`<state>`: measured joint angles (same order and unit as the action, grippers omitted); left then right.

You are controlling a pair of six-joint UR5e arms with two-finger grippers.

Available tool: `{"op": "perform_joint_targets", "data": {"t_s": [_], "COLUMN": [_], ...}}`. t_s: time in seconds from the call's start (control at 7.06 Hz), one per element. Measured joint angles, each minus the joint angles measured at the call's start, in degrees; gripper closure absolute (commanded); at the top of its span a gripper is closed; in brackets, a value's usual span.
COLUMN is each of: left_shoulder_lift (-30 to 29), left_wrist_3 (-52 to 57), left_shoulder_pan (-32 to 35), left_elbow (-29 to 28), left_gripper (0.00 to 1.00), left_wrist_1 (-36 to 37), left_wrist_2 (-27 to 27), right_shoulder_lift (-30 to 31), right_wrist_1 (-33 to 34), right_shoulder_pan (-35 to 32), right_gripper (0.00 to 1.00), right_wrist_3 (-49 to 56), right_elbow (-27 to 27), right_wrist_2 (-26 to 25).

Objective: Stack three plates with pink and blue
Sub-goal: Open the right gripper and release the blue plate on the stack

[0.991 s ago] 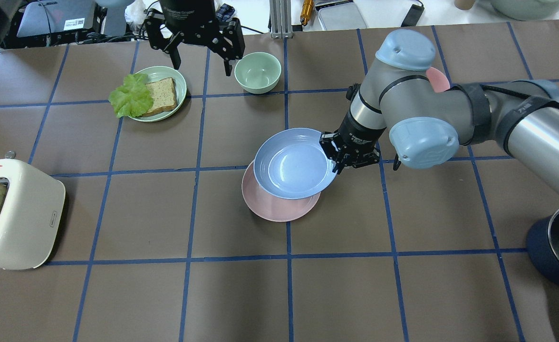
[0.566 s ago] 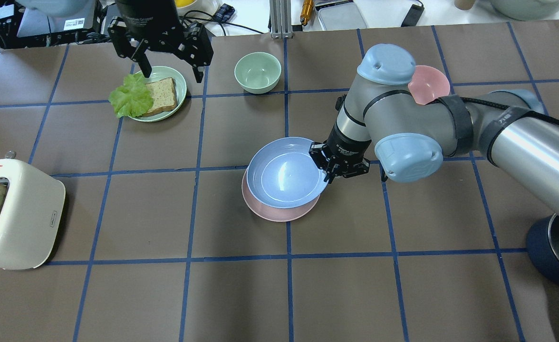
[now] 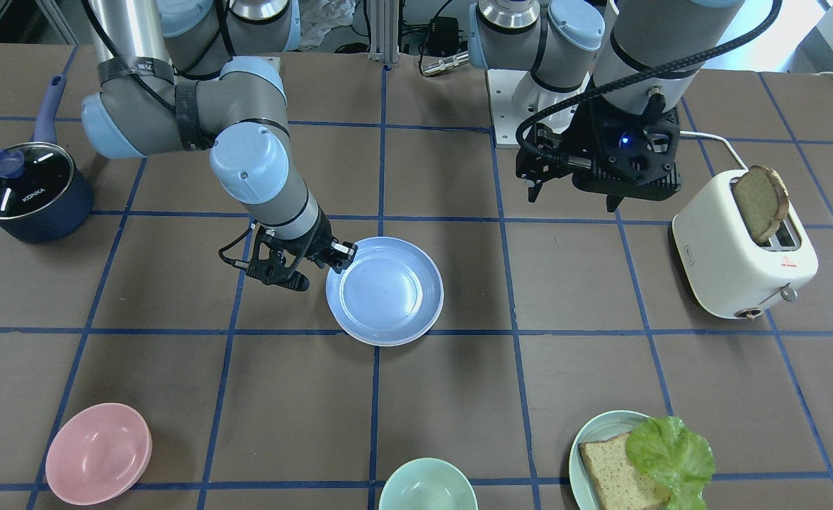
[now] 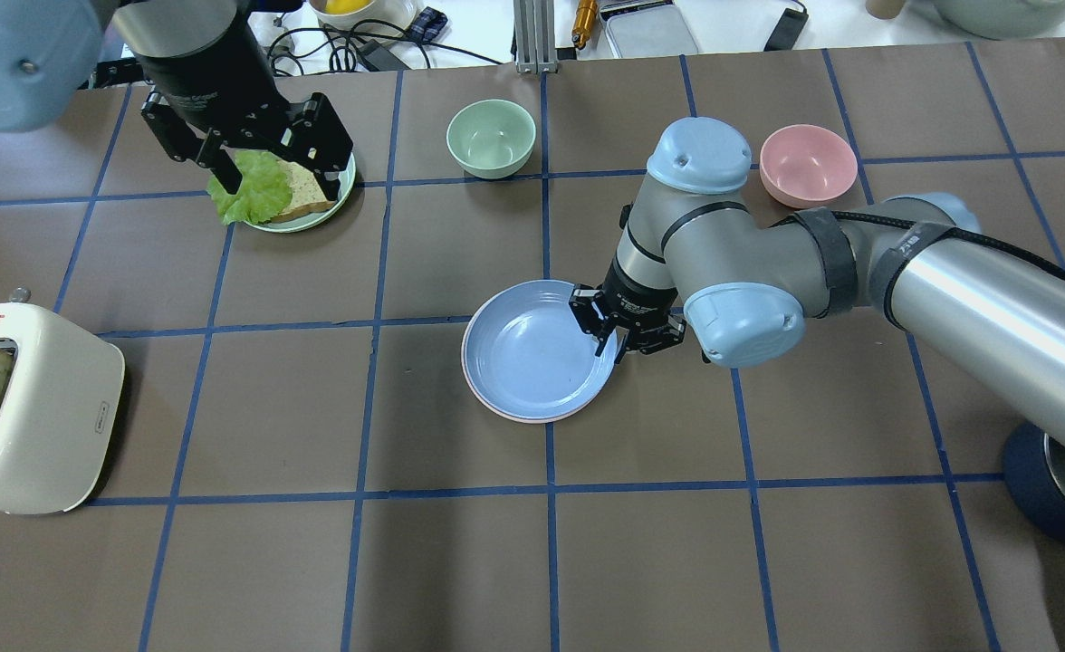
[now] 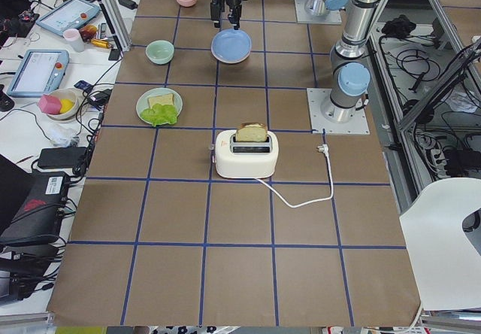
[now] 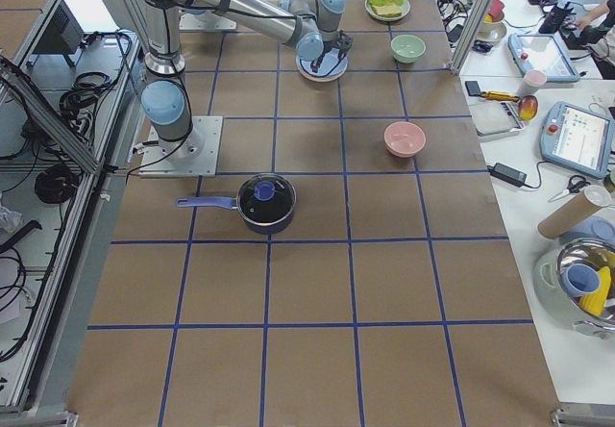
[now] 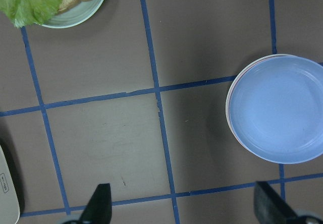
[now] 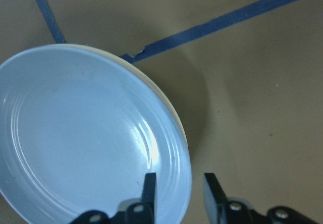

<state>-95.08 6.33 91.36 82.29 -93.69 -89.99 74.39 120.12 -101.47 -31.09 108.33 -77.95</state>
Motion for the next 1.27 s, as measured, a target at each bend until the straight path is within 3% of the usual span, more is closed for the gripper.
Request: {"op": "perform_joint_targets", "data": {"t_s": [0.42, 0.71, 1.27], "left_shoulder_lift": [0.7, 0.6, -0.2], "left_wrist_3": [0.9, 0.0, -0.5], "left_shoulder_pan": [-0.5, -0.6, -0.9], "left_elbow": [0.5, 0.5, 1.1], "left_gripper": [0.00, 0.00, 0.00], "left_wrist_1": [1.3, 2.4, 3.6], "left_wrist_2": [1.0, 1.0, 0.9], "right_shoulder_lift": [0.9, 2.6, 7.2], "right_wrist_1": [-1.1, -2.7, -26.5], "right_shoulder_pan": [4.4, 6.8, 9.9], "right_gripper": [0.04, 0.00, 0.00], "right_wrist_3": [7.9, 19.6, 32.5], "right_elbow": [-4.1, -7.7, -22.9], "right_wrist_2": [-3.8, -8.2, -12.5]}}
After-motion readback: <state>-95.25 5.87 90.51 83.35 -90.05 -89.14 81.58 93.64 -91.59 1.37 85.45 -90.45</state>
